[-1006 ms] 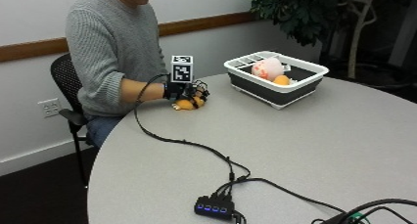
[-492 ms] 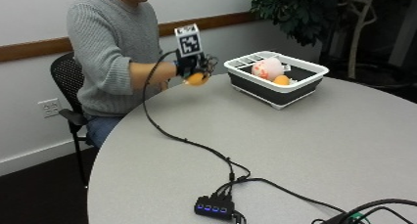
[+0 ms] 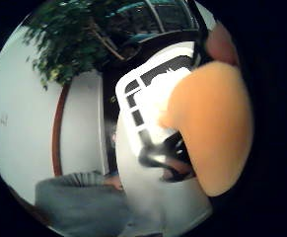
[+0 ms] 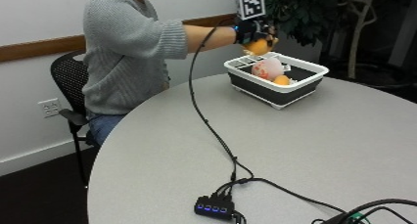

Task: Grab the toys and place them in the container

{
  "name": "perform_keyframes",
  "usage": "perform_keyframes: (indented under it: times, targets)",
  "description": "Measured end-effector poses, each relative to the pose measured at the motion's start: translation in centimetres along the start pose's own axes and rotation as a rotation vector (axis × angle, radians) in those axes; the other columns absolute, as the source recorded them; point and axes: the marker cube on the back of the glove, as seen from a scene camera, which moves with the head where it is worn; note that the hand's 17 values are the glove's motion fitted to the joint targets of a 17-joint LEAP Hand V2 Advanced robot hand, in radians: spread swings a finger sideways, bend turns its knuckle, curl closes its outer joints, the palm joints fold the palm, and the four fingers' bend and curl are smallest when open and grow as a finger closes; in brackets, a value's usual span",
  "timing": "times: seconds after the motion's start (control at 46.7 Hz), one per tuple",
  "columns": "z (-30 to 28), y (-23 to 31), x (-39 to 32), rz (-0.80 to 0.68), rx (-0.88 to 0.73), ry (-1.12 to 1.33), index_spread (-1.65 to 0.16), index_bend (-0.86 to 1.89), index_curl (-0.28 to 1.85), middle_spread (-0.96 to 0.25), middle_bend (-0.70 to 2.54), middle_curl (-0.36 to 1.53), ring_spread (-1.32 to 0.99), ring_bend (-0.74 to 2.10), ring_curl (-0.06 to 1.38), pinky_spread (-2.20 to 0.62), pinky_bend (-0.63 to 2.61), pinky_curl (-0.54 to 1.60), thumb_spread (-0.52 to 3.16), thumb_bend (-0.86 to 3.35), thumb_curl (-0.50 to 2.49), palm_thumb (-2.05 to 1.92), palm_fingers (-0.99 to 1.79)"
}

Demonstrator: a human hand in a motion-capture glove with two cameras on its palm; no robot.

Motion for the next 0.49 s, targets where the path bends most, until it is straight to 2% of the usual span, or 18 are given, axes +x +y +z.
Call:
perform_keyframes:
  times: [0.021, 0.043, 0.086, 0.128, 0.278, 0.342, 0.364, 0.385, 0.471, 0.492]
  targets:
    - [0.5, -1.2, 0.1, 0.015, -0.027, 0.0, -0.44, 0.46, 0.75, -0.24, 0.75, 0.59, -0.57, 0.94, 0.7, -0.38, 1.17, 0.51, 0.7, 0.1, 0.86, 0.55, 0.6]
    - [0.9, -2.3, 0.1, 0.013, -0.053, -0.018, -0.44, 0.36, 0.73, -0.24, 0.67, 0.57, -0.54, 0.94, 0.7, -0.36, 1.2, 0.51, 0.75, 0.09, 0.85, 0.53, 0.45]
    - [1.4, -3.7, 0.2, -0.019, -0.089, -0.067, -0.43, 0.31, 0.75, -0.24, 0.63, 0.57, -0.52, 0.97, 0.71, -0.35, 1.22, 0.52, 0.82, 0.08, 0.85, 0.5, 0.37]
    - [1.8, -4.7, 0.5, -0.041, -0.106, -0.083, -0.43, 0.31, 0.75, -0.24, 0.51, 0.53, -0.49, 0.9, 0.7, -0.31, 1.25, 0.52, 0.91, 0.07, 0.84, 0.46, 0.17]
    - [3.1, -6.7, 0.4, -0.028, -0.157, -0.103, -0.44, 0.23, 0.68, -0.24, 0.4, 0.48, -0.45, 0.81, 0.63, -0.25, 1.24, 0.46, 1.11, 0.06, 0.8, 0.39, 0.18]
    - [3.8, -6.7, 0.4, -0.028, -0.211, -0.092, -0.43, 0.23, 0.68, -0.23, 0.31, 0.46, -0.42, 0.76, 0.62, -0.21, 1.24, 0.47, 1.18, 0.0, 0.76, 0.26, 0.05]
    - [4.0, -6.7, 0.5, -0.023, -0.226, -0.097, -0.41, 0.14, 0.64, -0.22, 0.25, 0.44, -0.37, 0.63, 0.58, -0.16, 1.26, 0.47, 1.21, -0.02, 0.73, 0.24, -0.23]
    - [4.1, -6.7, 0.7, -0.013, -0.237, -0.094, -0.4, 0.11, 0.63, -0.2, 0.24, 0.44, -0.33, 0.55, 0.57, -0.14, 1.27, 0.47, 1.22, -0.04, 0.7, 0.19, -0.34]
    - [4.5, -6.4, 3.6, 0.123, -0.248, 0.088, -0.36, 0.08, 0.55, -0.16, 0.16, 0.41, -0.23, 0.32, 0.5, -0.06, 1.16, 0.43, 1.24, -0.07, 0.61, 0.05, -0.46]
    - [4.5, -6.3, 3.8, 0.116, -0.248, 0.087, -0.36, 0.08, 0.53, -0.15, 0.15, 0.4, -0.21, 0.28, 0.49, -0.05, 1.12, 0.42, 1.25, -0.07, 0.6, 0.03, -0.46]
